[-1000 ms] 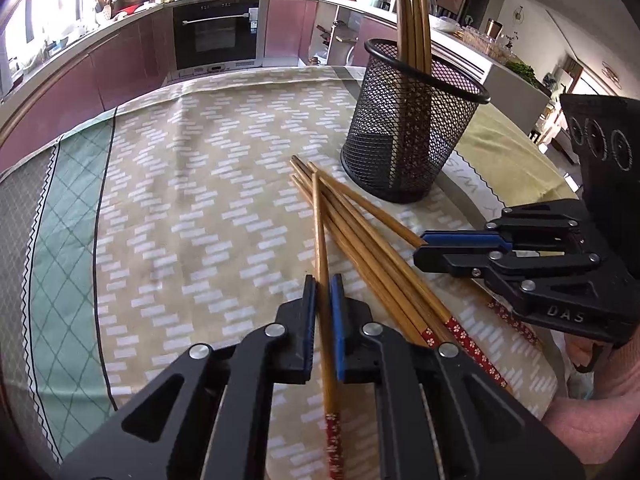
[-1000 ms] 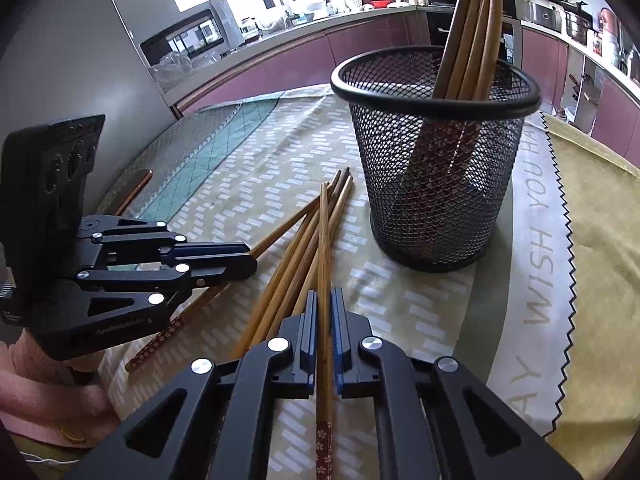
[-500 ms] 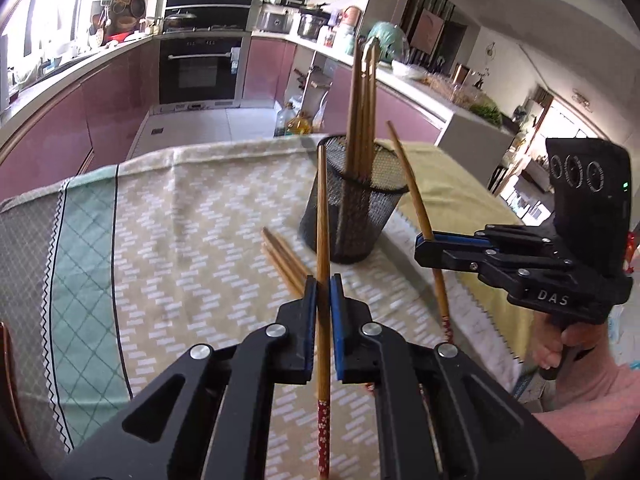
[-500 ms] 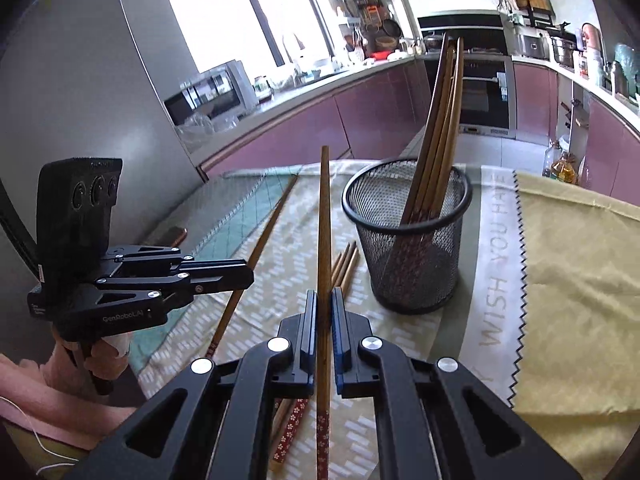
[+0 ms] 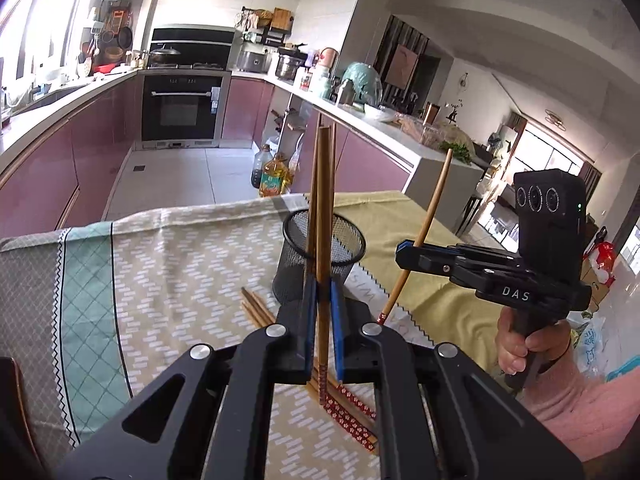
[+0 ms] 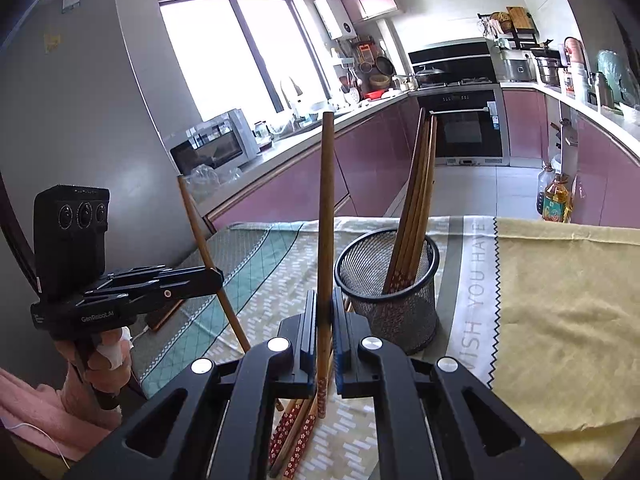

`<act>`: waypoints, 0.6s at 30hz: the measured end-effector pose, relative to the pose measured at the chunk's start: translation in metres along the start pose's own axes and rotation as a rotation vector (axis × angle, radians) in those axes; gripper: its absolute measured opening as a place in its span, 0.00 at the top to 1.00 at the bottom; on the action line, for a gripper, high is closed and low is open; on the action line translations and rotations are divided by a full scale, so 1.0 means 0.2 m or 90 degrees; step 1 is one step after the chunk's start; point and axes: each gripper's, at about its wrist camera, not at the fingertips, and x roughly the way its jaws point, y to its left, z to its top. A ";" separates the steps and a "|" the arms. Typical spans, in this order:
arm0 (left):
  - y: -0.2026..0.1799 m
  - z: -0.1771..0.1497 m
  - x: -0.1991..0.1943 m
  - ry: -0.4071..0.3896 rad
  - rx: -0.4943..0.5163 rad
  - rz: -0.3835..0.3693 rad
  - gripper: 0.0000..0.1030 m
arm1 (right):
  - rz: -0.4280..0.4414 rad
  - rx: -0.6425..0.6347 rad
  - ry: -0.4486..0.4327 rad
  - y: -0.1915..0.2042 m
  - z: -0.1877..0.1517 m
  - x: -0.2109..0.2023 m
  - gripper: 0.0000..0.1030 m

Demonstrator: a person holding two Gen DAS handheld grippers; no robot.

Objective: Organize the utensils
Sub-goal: 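Lift the chopsticks upright with the right gripper above the mesh holder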

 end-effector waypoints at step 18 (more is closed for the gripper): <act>-0.03 0.37 0.00 -0.084 0.001 0.005 0.93 | -0.018 -0.046 -0.081 0.01 0.34 -0.10 0.94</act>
